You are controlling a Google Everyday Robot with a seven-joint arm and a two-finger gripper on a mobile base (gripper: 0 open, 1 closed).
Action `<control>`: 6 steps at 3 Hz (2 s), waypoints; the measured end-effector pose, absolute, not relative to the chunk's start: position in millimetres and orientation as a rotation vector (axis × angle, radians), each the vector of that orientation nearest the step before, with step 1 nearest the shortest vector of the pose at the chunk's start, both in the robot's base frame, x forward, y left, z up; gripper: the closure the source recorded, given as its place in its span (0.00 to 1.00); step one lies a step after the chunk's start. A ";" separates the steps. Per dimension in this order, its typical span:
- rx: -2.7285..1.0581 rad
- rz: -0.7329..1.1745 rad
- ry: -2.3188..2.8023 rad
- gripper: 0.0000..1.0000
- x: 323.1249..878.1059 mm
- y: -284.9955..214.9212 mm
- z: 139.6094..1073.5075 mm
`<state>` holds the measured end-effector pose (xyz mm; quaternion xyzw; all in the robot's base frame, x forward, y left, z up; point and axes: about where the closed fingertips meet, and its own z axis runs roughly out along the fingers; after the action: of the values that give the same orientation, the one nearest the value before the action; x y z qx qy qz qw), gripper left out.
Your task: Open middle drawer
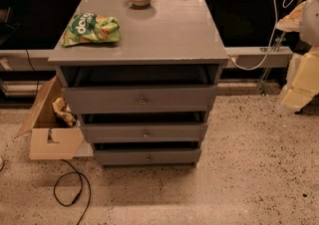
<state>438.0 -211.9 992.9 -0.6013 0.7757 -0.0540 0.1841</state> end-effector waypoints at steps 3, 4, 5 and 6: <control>-1.663 0.011 2.127 0.00 446.2 -189.8 908.5; -1.637 0.099 2.100 0.00 454.3 -163.8 854.2; -1.595 0.210 2.061 0.00 470.8 -129.9 803.0; -1.595 0.210 2.061 0.00 470.8 -129.9 803.0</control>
Offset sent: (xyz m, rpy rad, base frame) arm 0.0098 0.0048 -0.0745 0.0991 0.0383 0.0054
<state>470.8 -129.9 803.0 -0.5892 0.7609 0.0775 0.2605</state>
